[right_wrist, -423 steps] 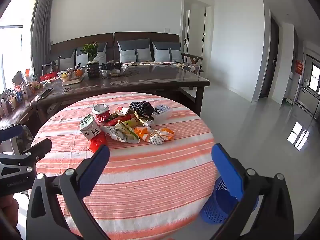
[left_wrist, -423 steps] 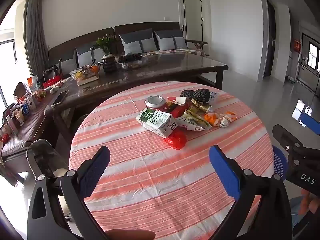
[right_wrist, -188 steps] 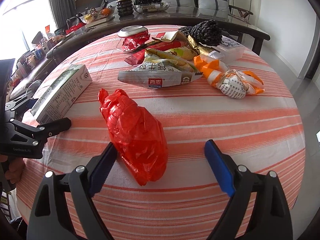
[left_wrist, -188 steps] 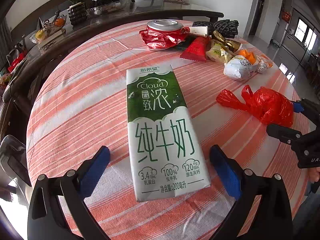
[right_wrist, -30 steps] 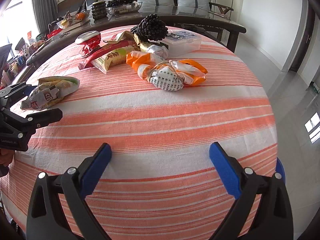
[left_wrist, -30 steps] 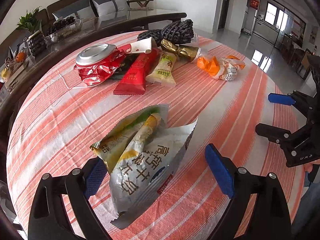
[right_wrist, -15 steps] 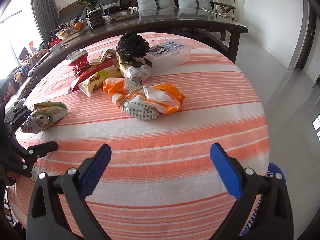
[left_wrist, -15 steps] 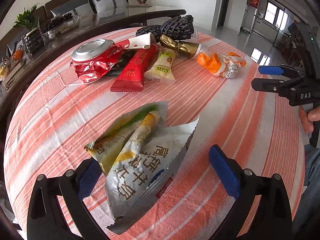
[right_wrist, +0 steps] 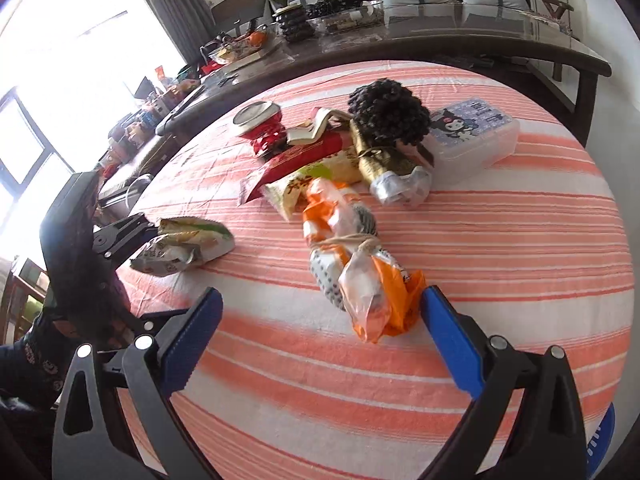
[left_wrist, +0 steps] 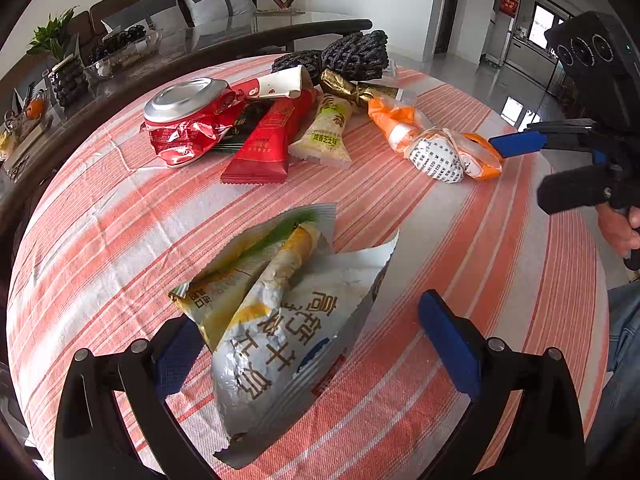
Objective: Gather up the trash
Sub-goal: 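Grasp the orange-and-white bag with the right gripper while the left gripper holds the wrapper, then carry both items to the blue wastebasket and open both grippers over it, then move both tools back over the table, then lower the open left gripper toward the long red snack wrapper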
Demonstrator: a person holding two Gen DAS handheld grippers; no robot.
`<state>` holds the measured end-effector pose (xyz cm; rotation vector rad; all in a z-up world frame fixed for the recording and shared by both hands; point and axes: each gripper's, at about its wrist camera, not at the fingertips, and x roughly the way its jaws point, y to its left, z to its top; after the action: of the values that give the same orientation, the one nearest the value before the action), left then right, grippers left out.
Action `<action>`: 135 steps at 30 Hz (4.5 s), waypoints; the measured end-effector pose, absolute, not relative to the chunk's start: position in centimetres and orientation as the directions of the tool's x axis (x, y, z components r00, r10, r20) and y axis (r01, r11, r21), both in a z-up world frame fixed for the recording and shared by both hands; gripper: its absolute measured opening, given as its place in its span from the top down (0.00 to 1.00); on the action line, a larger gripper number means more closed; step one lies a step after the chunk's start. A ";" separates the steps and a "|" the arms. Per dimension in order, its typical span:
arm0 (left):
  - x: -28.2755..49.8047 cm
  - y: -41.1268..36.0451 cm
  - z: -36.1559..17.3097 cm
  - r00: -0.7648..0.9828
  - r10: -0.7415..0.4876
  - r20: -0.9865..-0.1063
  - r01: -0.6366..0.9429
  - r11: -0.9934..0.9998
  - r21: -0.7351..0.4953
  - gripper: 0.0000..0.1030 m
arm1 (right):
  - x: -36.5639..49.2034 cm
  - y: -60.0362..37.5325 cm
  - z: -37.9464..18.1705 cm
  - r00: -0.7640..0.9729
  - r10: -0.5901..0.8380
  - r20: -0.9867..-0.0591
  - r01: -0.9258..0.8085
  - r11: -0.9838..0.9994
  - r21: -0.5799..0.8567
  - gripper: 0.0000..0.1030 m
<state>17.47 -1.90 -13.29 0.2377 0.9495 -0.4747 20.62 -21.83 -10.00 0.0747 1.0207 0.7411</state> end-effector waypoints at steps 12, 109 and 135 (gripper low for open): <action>18.0 0.3 -11.5 0.455 -0.379 -0.806 0.595 0.803 -0.042 0.05 | 22.1 -20.9 -8.7 0.372 0.324 -0.870 -0.435 0.889 0.145 0.07; 15.0 -2.3 -12.3 0.550 -0.202 -0.810 0.412 0.910 0.053 0.08 | 12.7 -24.4 -9.7 0.614 0.148 -0.776 -0.148 0.986 0.071 0.09; 18.8 -0.3 -12.2 0.508 -0.301 -0.807 0.428 0.901 -0.067 0.04 | 19.2 -21.3 -12.3 0.547 0.079 -0.833 -0.111 0.994 0.021 0.04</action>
<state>18.77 -0.25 -12.20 0.1483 0.9414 -0.4410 19.15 -21.32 -12.26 -0.0353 0.9857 0.1126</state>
